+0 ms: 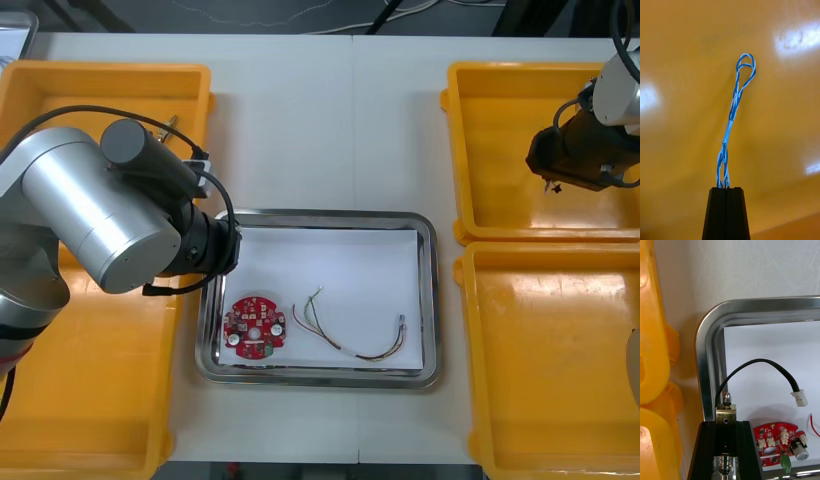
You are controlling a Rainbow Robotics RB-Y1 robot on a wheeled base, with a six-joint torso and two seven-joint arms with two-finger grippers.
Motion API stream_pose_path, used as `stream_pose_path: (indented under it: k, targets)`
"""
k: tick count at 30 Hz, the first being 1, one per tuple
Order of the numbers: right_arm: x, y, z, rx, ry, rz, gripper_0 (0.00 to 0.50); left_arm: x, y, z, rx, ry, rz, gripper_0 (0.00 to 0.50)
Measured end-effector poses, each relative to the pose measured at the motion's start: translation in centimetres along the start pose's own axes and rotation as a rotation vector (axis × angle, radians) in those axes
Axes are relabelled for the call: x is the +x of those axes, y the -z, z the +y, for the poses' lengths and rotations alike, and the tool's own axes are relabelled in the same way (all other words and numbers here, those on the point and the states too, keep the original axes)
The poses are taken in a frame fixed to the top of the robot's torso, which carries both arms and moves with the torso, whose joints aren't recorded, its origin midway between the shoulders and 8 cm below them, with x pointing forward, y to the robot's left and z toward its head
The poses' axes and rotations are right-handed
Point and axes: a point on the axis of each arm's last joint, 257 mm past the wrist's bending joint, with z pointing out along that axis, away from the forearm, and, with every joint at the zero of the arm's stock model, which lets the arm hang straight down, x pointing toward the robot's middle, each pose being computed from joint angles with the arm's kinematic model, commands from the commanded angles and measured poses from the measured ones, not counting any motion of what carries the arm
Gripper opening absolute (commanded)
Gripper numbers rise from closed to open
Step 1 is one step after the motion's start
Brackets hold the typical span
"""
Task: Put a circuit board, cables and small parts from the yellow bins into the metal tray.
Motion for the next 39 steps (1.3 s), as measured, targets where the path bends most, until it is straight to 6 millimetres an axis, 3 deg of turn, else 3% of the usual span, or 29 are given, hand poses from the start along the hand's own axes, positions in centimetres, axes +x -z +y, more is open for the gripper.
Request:
stream_pose_path:
  k: [6,11,13,15,18,19,32,39]
  targets:
    - [2.0,-0.4,-0.2,0.011,-0.001,0.063,0.000,-1.5,-1.6,-0.6,0.010,0.022,-0.049,0.000]
    - [2.6,-0.6,0.2,0.003,0.001,0.076,0.011,-1.5,-2.5,-1.0,0.005,0.023,-0.054,0.000]
    - [2.6,-0.6,0.3,0.000,0.000,0.077,0.097,-1.4,-2.7,-1.2,0.002,0.017,-0.056,0.000]
    - [2.6,-0.6,0.3,-0.003,-0.003,0.078,0.306,-1.2,-2.8,-1.4,0.003,0.008,-0.056,0.000]
    - [2.5,-0.5,0.2,-0.005,-0.009,0.075,0.451,-0.9,-3.0,-1.9,0.008,-0.005,-0.054,0.000]
    - [2.5,-0.5,0.2,-0.006,-0.010,0.074,0.476,-0.8,-3.0,-2.1,0.011,-0.009,-0.054,0.000]
    - [1.4,-0.2,0.5,-0.020,-0.015,0.034,0.477,-1.2,-4.0,-2.2,0.005,-0.005,-0.069,0.000]
    - [1.4,-1.9,0.3,-0.020,-0.060,0.083,0.479,-2.0,-4.6,-2.7,0.019,0.002,-0.100,0.000]
